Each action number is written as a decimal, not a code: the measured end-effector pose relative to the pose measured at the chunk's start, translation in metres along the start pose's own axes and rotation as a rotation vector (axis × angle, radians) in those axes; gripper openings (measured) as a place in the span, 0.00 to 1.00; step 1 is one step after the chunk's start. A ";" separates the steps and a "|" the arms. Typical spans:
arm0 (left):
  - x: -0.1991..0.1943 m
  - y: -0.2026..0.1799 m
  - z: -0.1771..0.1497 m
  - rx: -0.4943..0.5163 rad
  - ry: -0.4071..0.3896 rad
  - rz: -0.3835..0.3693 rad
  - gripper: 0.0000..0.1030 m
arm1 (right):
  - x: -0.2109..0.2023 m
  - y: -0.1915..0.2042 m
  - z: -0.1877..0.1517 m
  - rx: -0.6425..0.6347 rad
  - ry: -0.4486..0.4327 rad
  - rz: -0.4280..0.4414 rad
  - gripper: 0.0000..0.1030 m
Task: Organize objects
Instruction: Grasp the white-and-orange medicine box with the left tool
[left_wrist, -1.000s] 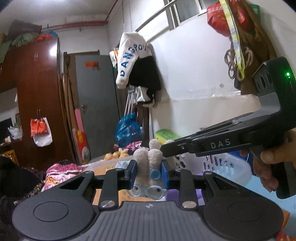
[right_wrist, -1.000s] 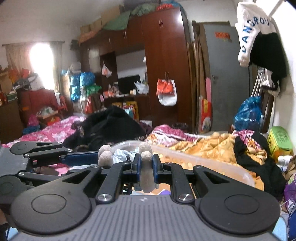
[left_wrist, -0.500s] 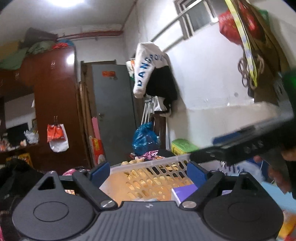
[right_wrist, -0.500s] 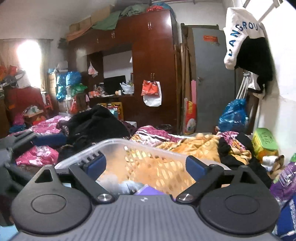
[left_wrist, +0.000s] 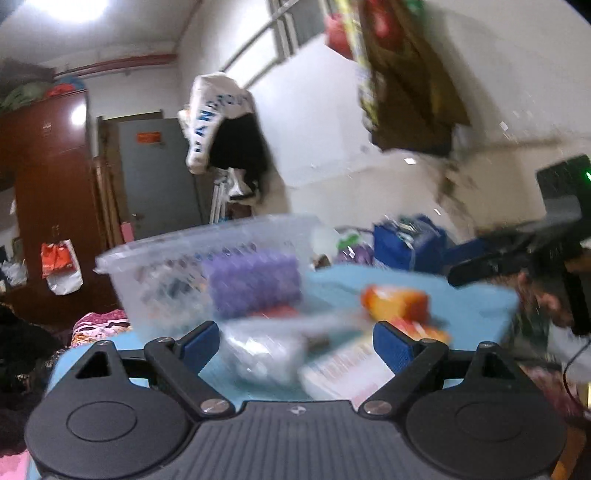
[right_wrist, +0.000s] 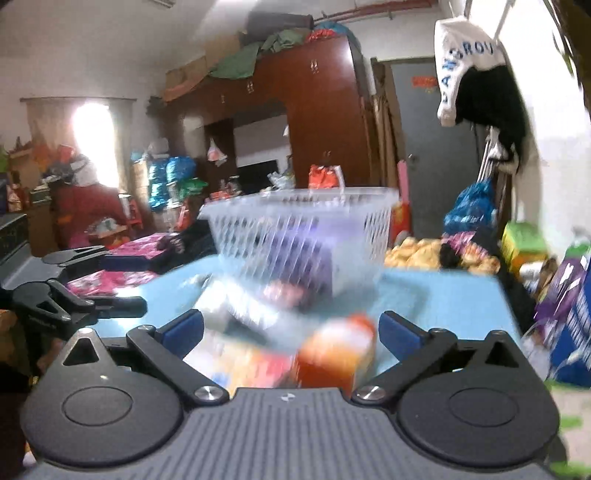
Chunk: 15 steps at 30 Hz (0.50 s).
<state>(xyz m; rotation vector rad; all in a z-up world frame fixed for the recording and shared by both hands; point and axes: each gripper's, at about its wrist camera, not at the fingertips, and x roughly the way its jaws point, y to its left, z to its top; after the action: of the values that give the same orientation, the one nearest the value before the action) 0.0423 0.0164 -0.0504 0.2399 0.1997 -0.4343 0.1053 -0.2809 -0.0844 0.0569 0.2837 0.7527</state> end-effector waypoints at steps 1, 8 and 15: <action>-0.002 -0.005 -0.005 0.015 -0.003 -0.019 0.90 | 0.004 -0.003 0.000 0.002 0.001 0.031 1.00; -0.007 0.000 -0.023 -0.051 -0.014 -0.140 0.89 | 0.032 0.002 -0.014 -0.063 0.070 0.147 0.98; 0.023 -0.001 -0.037 -0.083 0.073 -0.235 0.78 | 0.052 0.012 -0.028 -0.158 0.133 0.170 0.78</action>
<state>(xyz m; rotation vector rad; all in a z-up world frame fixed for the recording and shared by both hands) 0.0570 0.0162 -0.0912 0.1512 0.3184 -0.6493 0.1255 -0.2381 -0.1217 -0.1198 0.3478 0.9475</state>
